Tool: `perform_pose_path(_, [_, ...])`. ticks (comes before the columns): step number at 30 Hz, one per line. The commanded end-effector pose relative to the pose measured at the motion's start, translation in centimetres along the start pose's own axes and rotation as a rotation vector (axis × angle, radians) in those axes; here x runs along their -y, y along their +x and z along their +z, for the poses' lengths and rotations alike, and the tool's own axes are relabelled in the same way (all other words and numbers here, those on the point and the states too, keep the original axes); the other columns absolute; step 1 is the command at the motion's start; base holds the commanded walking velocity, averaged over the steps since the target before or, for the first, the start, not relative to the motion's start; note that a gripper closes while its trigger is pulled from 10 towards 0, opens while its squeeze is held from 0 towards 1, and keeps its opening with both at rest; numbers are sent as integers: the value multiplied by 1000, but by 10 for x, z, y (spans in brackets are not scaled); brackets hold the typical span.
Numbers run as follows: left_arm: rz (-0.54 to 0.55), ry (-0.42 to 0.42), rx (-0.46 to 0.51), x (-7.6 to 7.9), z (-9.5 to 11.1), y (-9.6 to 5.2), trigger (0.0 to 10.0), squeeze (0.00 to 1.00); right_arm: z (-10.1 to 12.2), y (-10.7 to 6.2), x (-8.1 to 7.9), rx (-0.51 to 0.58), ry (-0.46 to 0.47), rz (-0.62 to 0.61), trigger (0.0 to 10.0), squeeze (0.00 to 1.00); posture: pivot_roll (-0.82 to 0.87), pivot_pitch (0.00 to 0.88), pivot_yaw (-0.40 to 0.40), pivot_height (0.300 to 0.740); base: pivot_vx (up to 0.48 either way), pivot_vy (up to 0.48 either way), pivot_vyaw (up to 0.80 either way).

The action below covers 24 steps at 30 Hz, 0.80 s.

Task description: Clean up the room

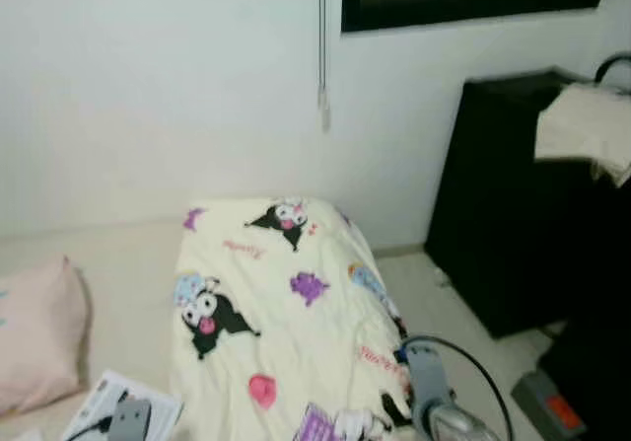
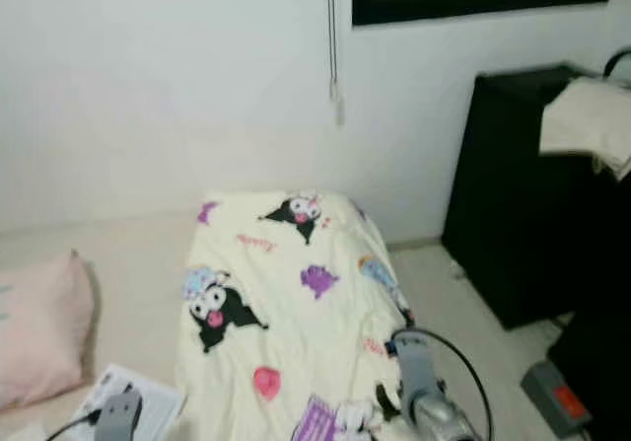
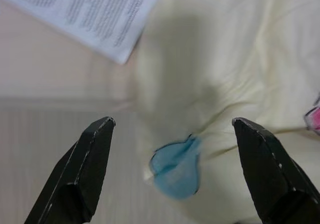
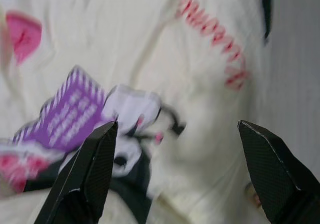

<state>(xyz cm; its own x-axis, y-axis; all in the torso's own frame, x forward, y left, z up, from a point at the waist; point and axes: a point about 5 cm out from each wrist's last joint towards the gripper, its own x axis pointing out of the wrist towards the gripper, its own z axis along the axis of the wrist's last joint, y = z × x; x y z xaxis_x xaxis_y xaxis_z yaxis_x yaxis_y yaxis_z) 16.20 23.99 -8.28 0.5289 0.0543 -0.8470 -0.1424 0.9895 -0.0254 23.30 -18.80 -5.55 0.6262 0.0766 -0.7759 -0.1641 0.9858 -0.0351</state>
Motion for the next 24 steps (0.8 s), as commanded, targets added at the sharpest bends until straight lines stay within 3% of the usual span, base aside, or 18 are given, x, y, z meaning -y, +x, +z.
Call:
perform_pose_path(1, [-8, 24, 13, 1, 7, 1, 10000, 0, -9, -1, 1, -33, 15, 0, 10000, 0, -186, 0, 35, 740, 0, 0, 0])
perform_pose_path(7, [-7, 26, 6, 1, 5, 1, 10000, 0, -11, -1, 0, -40, 23, 5, 10000, 0, -188, 0, 38, 740, 0, 0, 0])
perform_pose_path(11, [-15, 13, -11, 2, 2, 1, 10000, 0, -22, -4, 5, -74, 77, -17, 10000, 0, -186, 0, 41, 740, 0, 0, 0])
perform_pose_path(24, [10, 48, -28, -4, 0, -1, 10000, 0, -29, -5, 7, -97, 110, -33, 10000, 0, -181, 0, 49, 740, -396, 0, 0])
